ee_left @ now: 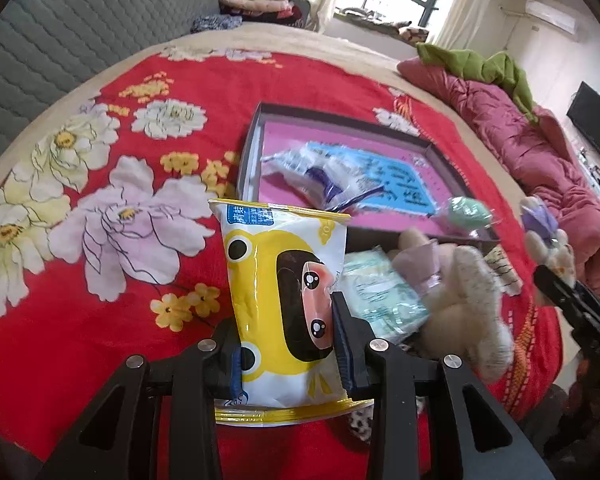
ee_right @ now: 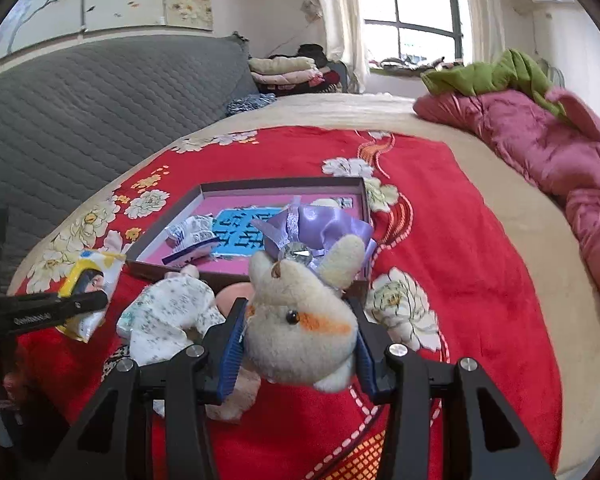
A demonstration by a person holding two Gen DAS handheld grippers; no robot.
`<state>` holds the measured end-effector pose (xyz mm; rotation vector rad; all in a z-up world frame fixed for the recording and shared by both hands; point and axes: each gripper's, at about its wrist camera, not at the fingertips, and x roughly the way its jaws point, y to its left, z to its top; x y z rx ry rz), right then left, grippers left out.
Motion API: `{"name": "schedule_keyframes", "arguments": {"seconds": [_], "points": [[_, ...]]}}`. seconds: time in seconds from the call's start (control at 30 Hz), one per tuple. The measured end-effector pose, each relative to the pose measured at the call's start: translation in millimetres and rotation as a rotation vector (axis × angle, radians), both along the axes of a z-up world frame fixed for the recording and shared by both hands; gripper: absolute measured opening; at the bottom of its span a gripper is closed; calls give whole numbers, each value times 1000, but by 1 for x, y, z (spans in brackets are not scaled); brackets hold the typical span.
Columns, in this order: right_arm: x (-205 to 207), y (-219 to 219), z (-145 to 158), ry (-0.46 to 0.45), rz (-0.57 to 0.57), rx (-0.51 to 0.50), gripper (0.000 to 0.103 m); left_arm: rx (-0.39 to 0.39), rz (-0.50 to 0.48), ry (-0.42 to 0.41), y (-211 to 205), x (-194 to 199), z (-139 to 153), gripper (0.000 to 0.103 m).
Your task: Organize soft objects
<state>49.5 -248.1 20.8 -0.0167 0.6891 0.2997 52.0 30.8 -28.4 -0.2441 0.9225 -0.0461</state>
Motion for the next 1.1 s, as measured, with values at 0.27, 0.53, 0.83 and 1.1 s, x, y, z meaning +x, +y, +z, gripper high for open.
{"name": "schedule_keyframes", "arguments": {"seconds": [0.27,0.53,0.83,1.1], "points": [[5,11,12,-13,43,6,47,-18,-7,-56,-2,-9,29,36],[19,20,26,-29,40,1,47,-24,-12,-75,-9,-4,47,36],[42,32,40,-35,40,12,47,-39,1,-77,-13,31,60,36],[59,43,44,-36,30,13,47,-53,12,-79,-19,65,66,36]]}}
